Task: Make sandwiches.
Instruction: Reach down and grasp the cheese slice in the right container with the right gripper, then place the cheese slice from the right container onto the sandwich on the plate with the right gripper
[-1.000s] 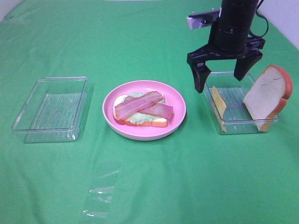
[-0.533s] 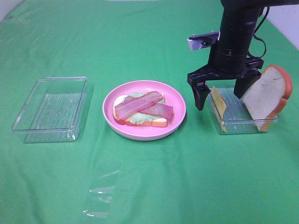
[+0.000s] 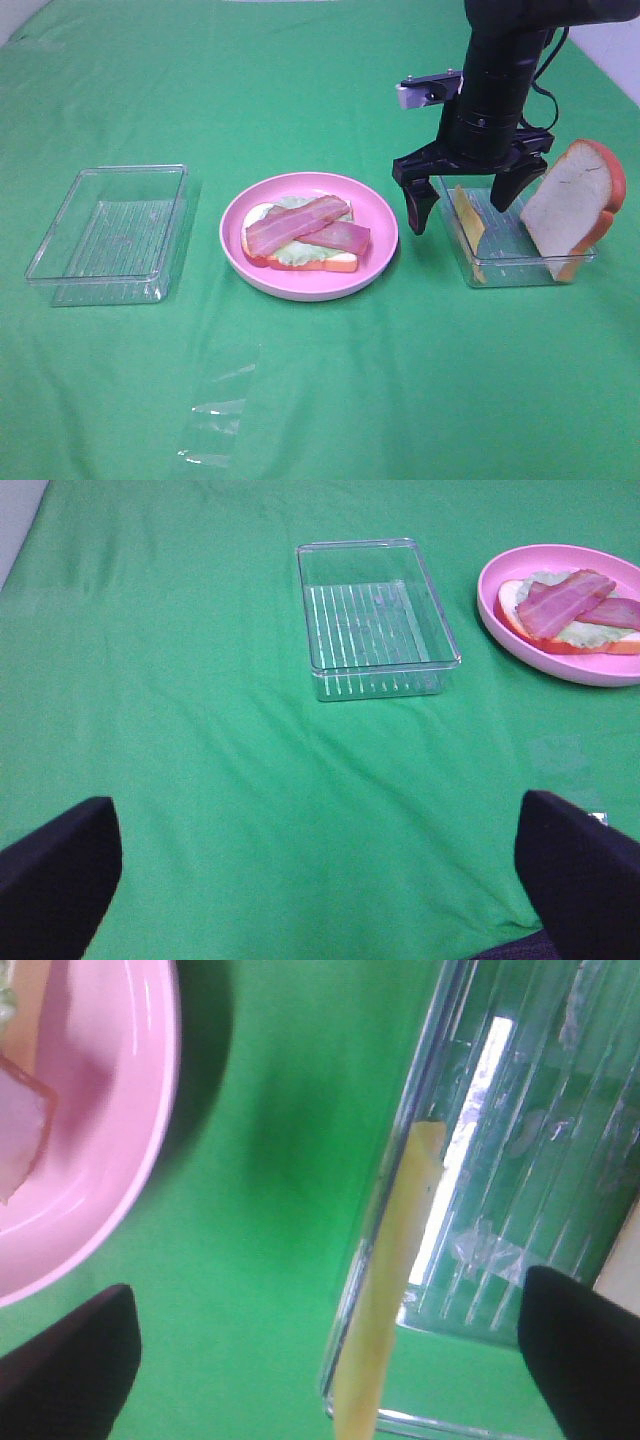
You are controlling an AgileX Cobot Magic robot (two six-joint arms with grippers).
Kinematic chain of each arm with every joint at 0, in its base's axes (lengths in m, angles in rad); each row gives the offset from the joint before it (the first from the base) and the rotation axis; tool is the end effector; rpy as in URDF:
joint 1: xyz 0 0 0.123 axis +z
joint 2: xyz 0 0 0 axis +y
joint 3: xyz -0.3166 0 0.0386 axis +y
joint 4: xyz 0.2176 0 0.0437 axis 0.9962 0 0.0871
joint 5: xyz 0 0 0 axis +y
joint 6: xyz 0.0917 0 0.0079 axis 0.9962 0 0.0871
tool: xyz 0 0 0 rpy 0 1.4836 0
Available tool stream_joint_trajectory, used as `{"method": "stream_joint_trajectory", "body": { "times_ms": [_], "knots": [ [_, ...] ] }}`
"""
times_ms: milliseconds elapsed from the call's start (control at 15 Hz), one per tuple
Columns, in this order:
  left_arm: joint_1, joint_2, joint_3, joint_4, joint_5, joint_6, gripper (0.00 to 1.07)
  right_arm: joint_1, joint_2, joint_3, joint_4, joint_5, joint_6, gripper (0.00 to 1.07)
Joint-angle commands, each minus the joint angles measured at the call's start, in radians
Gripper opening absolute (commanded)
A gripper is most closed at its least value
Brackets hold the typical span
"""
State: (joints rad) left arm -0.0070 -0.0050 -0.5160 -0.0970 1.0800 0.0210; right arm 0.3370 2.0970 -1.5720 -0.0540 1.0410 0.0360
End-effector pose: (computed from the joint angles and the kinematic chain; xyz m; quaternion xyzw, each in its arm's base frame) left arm -0.0682 -0.0074 0.2646 0.0148 0.8517 -0.0447 0.5220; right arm 0.3893 0.1318 0.2146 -0.1621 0.9854 -0.0150 0.0496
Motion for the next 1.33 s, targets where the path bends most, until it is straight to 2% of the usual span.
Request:
{"method": "stream_joint_trajectory", "body": {
  "times_ms": [67,200,267,400,467,533,667,733,800,1133,1333],
  "knots": [
    [0.001,-0.014,-0.001,-0.009,-0.003,0.002,1.0,0.0,0.005,0.005,0.005,-0.008,0.018,0.94],
    [0.001,-0.014,-0.001,-0.009,-0.003,0.002,1.0,0.0,0.013,0.005,0.005,-0.008,0.02,0.88],
    [0.001,-0.014,-0.001,-0.009,-0.003,0.002,1.0,0.0,0.021,0.005,0.005,-0.009,0.021,0.81],
    [0.001,-0.014,-0.001,-0.009,-0.003,0.002,1.0,0.0,0.026,0.005,0.005,-0.013,0.025,0.75],
    [0.001,-0.014,-0.001,-0.009,-0.003,0.002,1.0,0.0,0.026,0.005,0.005,-0.013,0.025,0.68],
    [0.001,-0.014,-0.001,-0.009,-0.003,0.002,1.0,0.0,0.026,0.005,0.005,-0.015,0.031,0.56],
    [0.001,-0.014,-0.001,-0.009,-0.003,0.002,1.0,0.0,0.026,0.005,-0.022,-0.016,0.066,0.2],
    [0.001,-0.014,-0.001,-0.009,-0.003,0.002,1.0,0.0,0.026,0.005,-0.033,-0.016,0.071,0.06],
    [0.001,-0.014,-0.001,-0.009,-0.003,0.002,1.0,0.0,0.026,0.005,-0.035,-0.016,0.072,0.0],
    [0.001,-0.014,-0.001,-0.009,-0.003,0.002,1.0,0.0,0.026,0.002,-0.04,-0.015,0.068,0.0],
    [0.001,-0.014,-0.001,-0.009,-0.003,0.002,1.0,0.0,0.024,-0.049,-0.04,0.047,0.057,0.0]
  ]
}}
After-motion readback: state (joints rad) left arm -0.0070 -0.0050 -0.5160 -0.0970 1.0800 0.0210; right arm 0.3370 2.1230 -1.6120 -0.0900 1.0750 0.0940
